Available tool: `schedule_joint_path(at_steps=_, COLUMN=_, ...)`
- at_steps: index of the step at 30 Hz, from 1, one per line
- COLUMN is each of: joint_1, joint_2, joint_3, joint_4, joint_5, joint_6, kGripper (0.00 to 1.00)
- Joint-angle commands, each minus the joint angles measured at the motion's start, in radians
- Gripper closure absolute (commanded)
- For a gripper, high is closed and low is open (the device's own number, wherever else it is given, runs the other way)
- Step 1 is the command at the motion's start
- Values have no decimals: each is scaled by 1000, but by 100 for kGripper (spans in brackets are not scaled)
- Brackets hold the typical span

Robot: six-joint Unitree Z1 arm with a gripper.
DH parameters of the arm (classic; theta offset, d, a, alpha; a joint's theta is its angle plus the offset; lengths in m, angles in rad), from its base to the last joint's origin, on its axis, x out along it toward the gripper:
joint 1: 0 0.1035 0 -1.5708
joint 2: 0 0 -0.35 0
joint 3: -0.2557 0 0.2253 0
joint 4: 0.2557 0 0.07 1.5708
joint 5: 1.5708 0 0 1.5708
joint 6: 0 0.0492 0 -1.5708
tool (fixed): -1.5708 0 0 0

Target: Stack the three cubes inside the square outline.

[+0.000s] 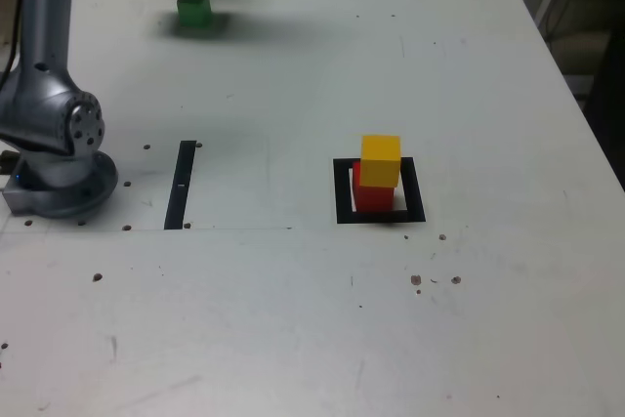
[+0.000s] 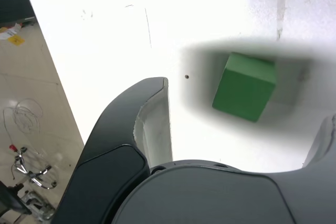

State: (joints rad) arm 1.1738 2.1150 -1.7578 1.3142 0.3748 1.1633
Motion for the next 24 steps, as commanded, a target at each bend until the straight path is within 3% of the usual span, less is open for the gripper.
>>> schedule_joint_path(at_steps=1, joint_1=2, joint_2=14, joint_3=0, joint_4=-3, joint_5=-1, joint_6=1, kGripper=1)
schedule_joint_path(at_steps=16, joint_1=9, joint_2=119, joint_3=-7, joint_4=-16, joint_5=-8, joint_6=-11, kGripper=11)
schedule_joint_path(at_steps=19, joint_1=8, joint_2=126, joint_3=-8, joint_4=-18, joint_5=-12, joint_6=-21, kGripper=22)
schedule_joint_path(at_steps=24, joint_1=3, joint_2=125, joint_3=-10, joint_4=-26, joint_5=-23, joint_6=-17, kGripper=55)
